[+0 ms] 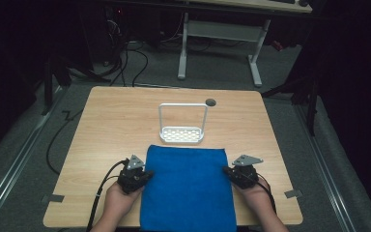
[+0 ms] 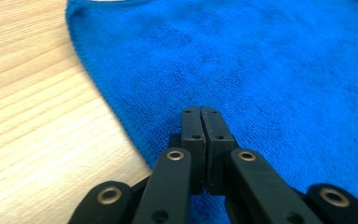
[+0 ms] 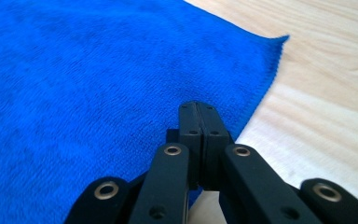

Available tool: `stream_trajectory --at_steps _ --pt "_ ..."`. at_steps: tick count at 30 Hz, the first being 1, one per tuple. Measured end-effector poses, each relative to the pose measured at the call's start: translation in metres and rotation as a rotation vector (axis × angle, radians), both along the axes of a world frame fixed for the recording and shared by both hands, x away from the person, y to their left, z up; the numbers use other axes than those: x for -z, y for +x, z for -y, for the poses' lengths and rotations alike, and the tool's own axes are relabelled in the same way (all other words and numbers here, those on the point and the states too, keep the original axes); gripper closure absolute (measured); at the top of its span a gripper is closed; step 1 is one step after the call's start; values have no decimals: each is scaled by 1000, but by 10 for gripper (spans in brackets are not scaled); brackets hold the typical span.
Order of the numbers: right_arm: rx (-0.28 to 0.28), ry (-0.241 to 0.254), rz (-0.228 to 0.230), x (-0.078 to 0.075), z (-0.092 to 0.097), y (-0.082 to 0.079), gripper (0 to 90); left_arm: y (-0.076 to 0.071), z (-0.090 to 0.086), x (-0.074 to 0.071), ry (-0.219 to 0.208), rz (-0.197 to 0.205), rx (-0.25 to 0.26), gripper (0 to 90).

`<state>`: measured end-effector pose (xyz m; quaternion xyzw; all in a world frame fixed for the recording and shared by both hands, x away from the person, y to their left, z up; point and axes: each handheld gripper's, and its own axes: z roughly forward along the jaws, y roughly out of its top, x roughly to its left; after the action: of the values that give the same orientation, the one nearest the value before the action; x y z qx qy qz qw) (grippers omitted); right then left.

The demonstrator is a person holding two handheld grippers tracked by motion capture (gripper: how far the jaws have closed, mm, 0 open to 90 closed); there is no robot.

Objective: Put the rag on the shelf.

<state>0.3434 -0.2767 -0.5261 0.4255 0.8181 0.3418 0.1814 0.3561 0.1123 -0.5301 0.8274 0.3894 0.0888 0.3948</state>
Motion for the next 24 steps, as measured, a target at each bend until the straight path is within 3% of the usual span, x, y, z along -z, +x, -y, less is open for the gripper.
stream_trajectory --at_steps 6,13,18,21,23,24 --pt "-29 -1 10 1 -6 -12 900 -1 -8 -1 6 -14 7 889" --pt "-64 -11 12 0 -13 -24 900 -28 -19 -1 -9 -26 62 887" --pt "-68 -14 15 1 -14 -26 886 -31 -20 -1 -20 -35 67 850" --pt "-70 15 0 0 -13 -25 833 -29 -19 -2 -19 -1 65 772" --pt "-68 52 9 -1 -13 -25 813 -26 -22 -5 -39 57 21 713" --pt "-69 48 22 -2 -12 -25 798 -26 -22 -5 -39 57 21 681"
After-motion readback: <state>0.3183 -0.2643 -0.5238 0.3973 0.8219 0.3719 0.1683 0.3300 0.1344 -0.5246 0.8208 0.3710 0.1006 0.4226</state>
